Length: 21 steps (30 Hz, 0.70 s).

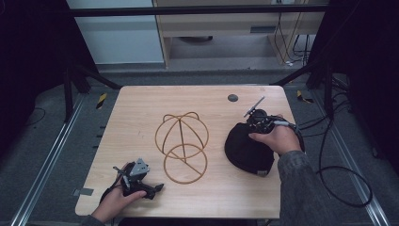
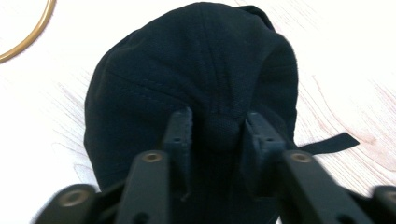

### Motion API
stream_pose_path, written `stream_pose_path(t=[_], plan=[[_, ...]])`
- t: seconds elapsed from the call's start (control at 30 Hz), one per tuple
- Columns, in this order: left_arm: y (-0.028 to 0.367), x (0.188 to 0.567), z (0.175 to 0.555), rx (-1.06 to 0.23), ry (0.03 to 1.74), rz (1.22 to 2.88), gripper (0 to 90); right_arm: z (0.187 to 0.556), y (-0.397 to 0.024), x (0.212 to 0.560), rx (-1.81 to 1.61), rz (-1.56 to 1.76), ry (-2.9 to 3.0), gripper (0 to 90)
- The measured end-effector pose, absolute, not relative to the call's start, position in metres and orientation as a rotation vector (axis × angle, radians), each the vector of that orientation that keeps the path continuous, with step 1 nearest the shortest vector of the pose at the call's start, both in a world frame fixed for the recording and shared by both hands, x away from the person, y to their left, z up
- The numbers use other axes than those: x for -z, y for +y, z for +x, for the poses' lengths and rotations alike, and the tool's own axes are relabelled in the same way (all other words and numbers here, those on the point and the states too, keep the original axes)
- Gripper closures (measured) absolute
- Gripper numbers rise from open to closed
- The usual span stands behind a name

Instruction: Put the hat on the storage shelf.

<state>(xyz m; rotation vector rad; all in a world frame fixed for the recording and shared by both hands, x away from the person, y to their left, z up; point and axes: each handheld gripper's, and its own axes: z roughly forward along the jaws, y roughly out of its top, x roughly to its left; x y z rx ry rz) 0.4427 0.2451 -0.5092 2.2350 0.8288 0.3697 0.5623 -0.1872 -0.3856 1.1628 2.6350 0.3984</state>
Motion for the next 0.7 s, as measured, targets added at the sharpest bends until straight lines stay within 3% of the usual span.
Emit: stream_pose_path(t=[0.17,0.7], plan=[[0.245,0.509,0.442,-0.370,0.830,2.234,0.0,0.562,-0.189,0.384,-0.418,1.157,2.642,74.7],[0.245,0.509,0.442,-0.370,0.829,2.236,0.0,0.541,-0.195,0.350,-0.563,1.135,2.628,75.7]])
